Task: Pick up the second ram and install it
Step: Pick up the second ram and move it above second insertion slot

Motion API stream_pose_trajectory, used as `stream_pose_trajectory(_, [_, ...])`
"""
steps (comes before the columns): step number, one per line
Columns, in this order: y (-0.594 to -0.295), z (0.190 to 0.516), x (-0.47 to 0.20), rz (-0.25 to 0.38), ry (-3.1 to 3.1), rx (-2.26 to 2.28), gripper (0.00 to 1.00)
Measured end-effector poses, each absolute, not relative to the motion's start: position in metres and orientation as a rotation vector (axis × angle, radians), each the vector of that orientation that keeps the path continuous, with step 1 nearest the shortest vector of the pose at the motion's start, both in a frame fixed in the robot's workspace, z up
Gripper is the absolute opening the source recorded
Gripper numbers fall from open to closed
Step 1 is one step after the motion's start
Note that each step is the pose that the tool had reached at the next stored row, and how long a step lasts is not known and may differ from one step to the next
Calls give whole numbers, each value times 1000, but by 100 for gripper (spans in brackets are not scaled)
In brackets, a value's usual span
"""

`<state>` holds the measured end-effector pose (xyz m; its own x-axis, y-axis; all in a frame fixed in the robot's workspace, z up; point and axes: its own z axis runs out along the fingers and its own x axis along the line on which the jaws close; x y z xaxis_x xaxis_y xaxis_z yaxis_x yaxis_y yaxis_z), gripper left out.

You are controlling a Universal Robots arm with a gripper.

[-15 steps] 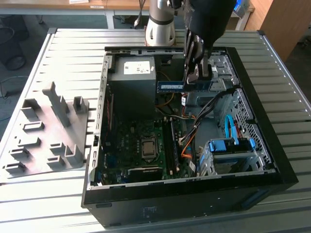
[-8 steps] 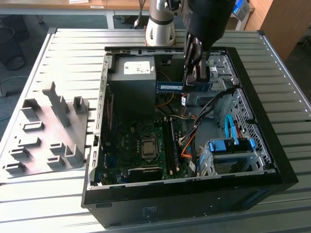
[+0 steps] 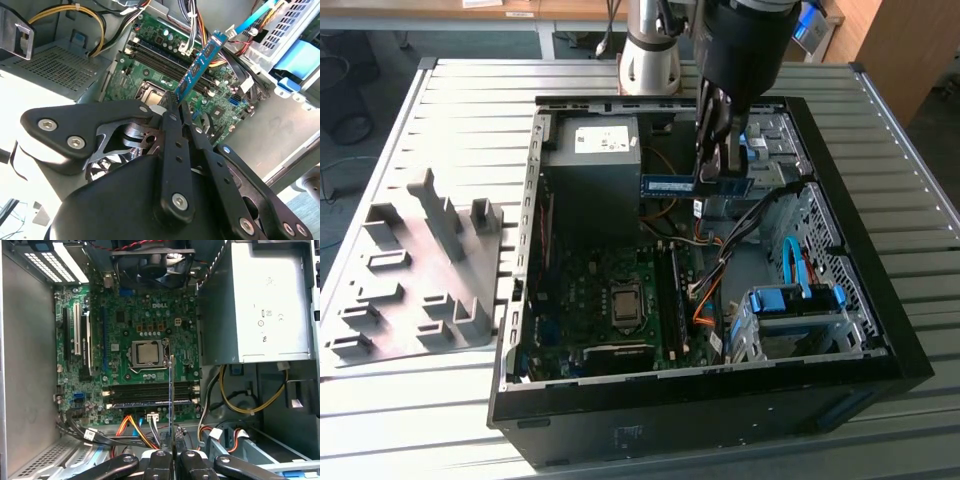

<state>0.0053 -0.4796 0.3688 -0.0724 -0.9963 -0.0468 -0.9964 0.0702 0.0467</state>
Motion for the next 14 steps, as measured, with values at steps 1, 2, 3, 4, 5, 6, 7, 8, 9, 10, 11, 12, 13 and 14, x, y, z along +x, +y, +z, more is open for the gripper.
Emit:
stream_pose_trajectory(1, [-480, 368, 5, 104, 2296, -2138, 14])
stream_pose_trajectory(2, [-480, 367, 5, 104, 2296, -2138, 14])
stream_pose_trajectory(3, [-480, 367, 5, 104, 2296, -2138, 14])
stream_pose_trajectory(4, [-480, 366, 5, 104, 2296, -2138, 14])
stream_pose_trajectory(5, [-480, 364, 5, 104, 2296, -2138, 14])
stream_pose_trajectory(6, [-480, 363, 5, 104, 2296, -2138, 14])
stream_pose_trajectory(7, [-480, 362, 5, 104, 2296, -2138, 14])
stream_pose_trajectory(8, [-480, 361, 5, 104, 2296, -2138, 14])
stream_pose_trajectory(9, [-480, 359, 5, 104, 2296, -2138, 14])
stream_pose_trajectory(10, [-480, 358, 5, 104, 2296, -2138, 14])
stream_pose_trajectory(11, [-480, 358, 5, 104, 2296, -2138, 14])
stream_pose_trajectory(12, [-480, 357, 5, 104, 2296, -2138, 14])
stream_pose_trajectory(13, [-480, 356, 5, 104, 2296, -2138, 14])
stream_pose_trajectory(14, [-480, 355, 5, 104, 2296, -2138, 14])
